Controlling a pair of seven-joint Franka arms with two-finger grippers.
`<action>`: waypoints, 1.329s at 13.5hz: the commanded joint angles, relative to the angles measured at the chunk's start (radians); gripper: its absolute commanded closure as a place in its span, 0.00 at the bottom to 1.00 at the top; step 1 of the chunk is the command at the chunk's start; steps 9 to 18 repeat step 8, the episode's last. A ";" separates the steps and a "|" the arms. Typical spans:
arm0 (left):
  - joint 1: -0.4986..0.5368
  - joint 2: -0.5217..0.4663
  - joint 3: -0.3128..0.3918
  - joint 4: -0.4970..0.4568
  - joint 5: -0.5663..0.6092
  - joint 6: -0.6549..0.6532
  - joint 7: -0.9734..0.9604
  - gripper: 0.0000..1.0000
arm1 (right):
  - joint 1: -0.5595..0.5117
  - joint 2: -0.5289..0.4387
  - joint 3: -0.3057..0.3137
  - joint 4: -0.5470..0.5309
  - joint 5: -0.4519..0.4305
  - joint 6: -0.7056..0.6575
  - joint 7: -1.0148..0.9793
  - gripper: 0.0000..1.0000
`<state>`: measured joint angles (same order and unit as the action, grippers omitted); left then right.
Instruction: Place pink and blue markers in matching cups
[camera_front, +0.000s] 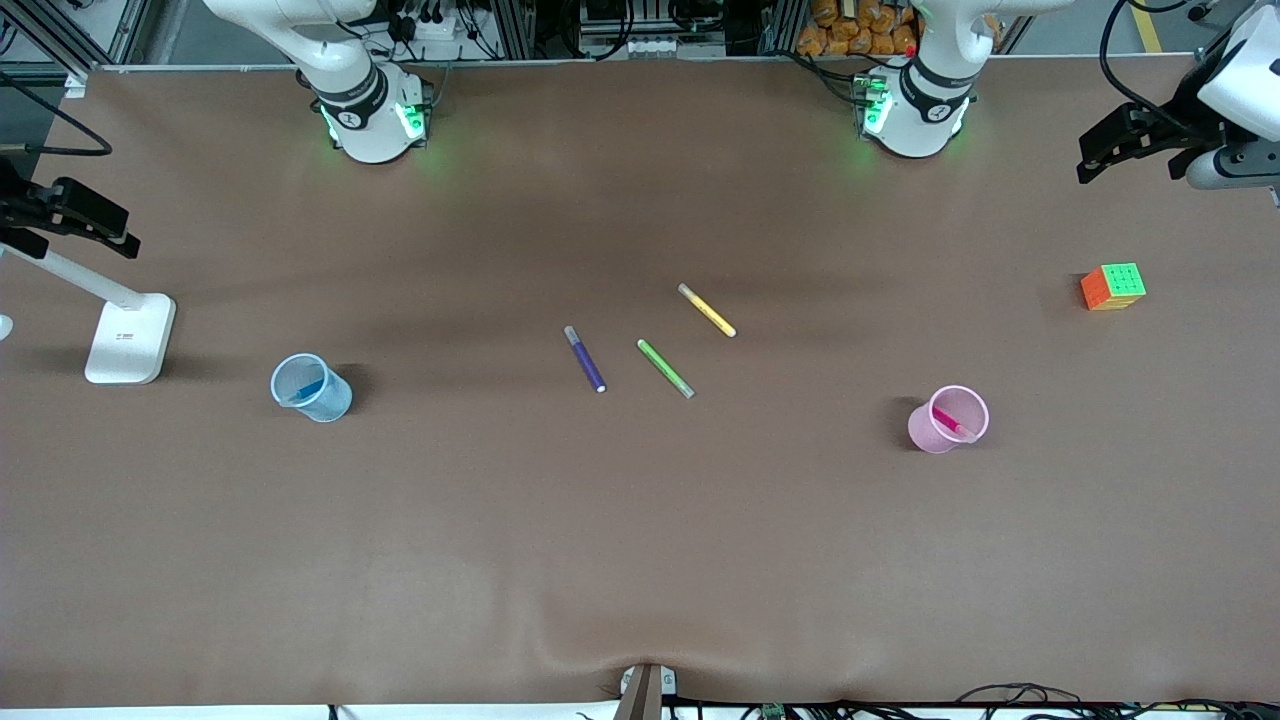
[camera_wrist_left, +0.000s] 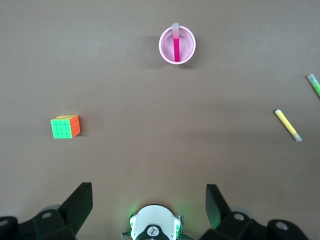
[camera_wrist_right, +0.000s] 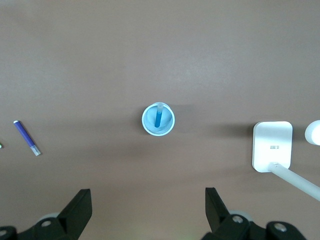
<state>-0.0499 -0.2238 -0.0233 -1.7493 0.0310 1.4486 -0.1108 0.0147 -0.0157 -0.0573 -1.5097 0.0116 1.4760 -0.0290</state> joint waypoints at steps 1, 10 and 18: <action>-0.004 0.009 0.000 0.030 -0.002 -0.042 -0.047 0.00 | -0.009 -0.004 0.004 -0.004 0.001 0.006 -0.008 0.00; -0.007 0.009 -0.001 0.033 -0.002 -0.051 -0.075 0.00 | -0.009 -0.004 0.004 -0.003 0.001 0.004 -0.008 0.00; -0.007 0.009 -0.001 0.033 -0.002 -0.051 -0.075 0.00 | -0.009 -0.004 0.004 -0.003 0.001 0.004 -0.008 0.00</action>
